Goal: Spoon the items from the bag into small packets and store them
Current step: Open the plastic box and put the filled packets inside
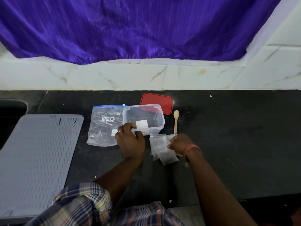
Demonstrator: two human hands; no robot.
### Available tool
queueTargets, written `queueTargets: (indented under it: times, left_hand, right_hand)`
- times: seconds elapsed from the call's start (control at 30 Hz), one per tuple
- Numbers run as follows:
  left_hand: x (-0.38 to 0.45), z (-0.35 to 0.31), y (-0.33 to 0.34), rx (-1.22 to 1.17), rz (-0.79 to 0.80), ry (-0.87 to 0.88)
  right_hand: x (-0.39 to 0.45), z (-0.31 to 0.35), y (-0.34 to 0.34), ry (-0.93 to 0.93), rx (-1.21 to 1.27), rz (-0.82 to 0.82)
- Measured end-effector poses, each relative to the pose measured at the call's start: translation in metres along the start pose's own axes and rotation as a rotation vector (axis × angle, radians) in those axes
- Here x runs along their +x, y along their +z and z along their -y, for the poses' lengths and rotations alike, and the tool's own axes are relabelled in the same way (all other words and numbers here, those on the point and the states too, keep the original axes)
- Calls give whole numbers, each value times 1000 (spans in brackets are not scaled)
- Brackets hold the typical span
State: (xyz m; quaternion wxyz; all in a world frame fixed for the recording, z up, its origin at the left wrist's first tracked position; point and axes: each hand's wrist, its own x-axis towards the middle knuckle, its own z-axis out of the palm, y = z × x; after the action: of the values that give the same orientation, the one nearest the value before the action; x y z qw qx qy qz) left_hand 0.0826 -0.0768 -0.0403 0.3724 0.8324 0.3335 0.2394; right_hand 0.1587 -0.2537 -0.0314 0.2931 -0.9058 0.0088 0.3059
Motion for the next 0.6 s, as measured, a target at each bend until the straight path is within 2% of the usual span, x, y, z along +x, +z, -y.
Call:
queueTargets:
  times: [0.07,0.13,0.2,0.27,0.33,0.4,0.6]
  left_hand:
    - [3,-3,-1,-19,-20,-17]
    - [12,-6,-4,-42,-60,-116]
    - [22,-3,-7,-74,-79,-222]
    - [33,1,-10,-122,-67,-283]
    - [44,5,-12,-180,-31,-313]
    - [52,6,-11,-225,33,-349]
    - [67,7,-18,-282,218,-439]
  right_hand:
    - [-13,13,-14,-69,72,113]
    - [-24,33,-30,-194,104,193]
    - [-27,53,-37,-285,356,171]
    - [-23,75,-36,-340,647,39]
    - [-8,94,-26,-323,740,-132]
    - [7,112,-12,-242,744,-236]
    - [46,137,27,-22,631,-252]
